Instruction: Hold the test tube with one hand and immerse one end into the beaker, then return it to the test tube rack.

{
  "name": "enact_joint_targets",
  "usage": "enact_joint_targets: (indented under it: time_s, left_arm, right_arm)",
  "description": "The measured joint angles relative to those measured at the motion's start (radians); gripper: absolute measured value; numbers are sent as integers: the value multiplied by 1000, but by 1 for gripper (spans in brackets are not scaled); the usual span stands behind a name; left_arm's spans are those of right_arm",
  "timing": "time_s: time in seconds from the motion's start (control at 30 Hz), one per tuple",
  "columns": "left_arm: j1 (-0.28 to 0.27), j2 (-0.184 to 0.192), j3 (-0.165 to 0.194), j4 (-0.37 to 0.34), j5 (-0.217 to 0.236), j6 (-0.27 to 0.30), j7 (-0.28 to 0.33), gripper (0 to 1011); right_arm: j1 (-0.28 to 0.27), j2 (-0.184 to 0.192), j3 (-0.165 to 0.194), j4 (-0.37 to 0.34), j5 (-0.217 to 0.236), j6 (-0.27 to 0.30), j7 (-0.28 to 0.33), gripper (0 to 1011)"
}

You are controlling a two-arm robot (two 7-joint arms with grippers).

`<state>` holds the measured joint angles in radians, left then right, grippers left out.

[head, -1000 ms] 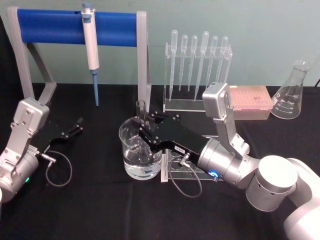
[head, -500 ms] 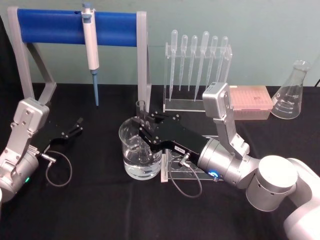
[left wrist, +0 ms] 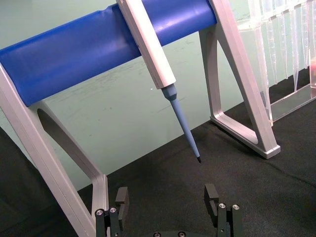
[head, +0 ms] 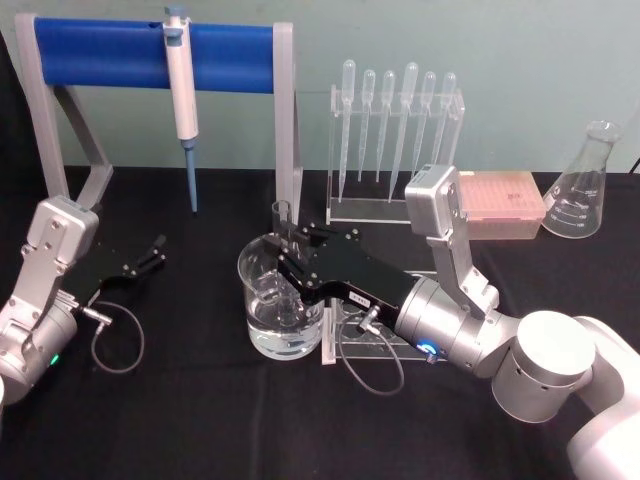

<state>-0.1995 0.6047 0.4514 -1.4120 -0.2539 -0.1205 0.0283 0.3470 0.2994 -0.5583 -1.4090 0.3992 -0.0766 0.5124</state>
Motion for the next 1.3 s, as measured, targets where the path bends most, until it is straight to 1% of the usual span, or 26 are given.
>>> enact_joint_targets:
  time_s: [0.43, 0.53, 0.63, 0.73, 0.8, 0.87, 0.97, 1.1, 1.13, 1.2, 1.3]
  left_arm:
    - [0, 0, 0, 0, 0, 0, 0, 1000]
    - [0, 0, 0, 0, 0, 0, 0, 1000]
    - [0, 0, 0, 0, 0, 0, 0, 1000]
    - [0, 0, 0, 0, 0, 0, 0, 1000]
    - [0, 0, 0, 0, 0, 0, 0, 1000]
    - [0, 0, 0, 0, 0, 0, 0, 1000]
    - [0, 0, 0, 0, 0, 0, 0, 1000]
    - [0, 0, 0, 0, 0, 0, 0, 1000]
    - [0, 0, 0, 0, 0, 0, 0, 1000]
    - [0, 0, 0, 0, 0, 0, 0, 1000]
    - [0, 0, 0, 0, 0, 0, 0, 1000]
  right_arm:
    - [0, 0, 0, 0, 0, 0, 0, 226]
    - [-4, 1, 4, -11, -4, 0, 0, 226]
    - [-12, 7, 16, -38, -6, 1, -5, 226]
    - [-18, 15, 30, -83, -3, 8, -8, 226]
    - [-18, 25, 40, -126, 3, 29, -10, 226]
    - [-18, 30, 45, -152, 9, 42, -11, 226]
    - [-12, 44, 60, -214, 31, 76, -15, 226]
    - [-5, 54, 72, -257, 52, 99, -18, 226]
    - [-1, 62, 77, -279, 60, 110, -23, 226]
    - [1, 70, 81, -298, 65, 120, -27, 226]
    - [-5, 98, 97, -348, 75, 141, -47, 226]
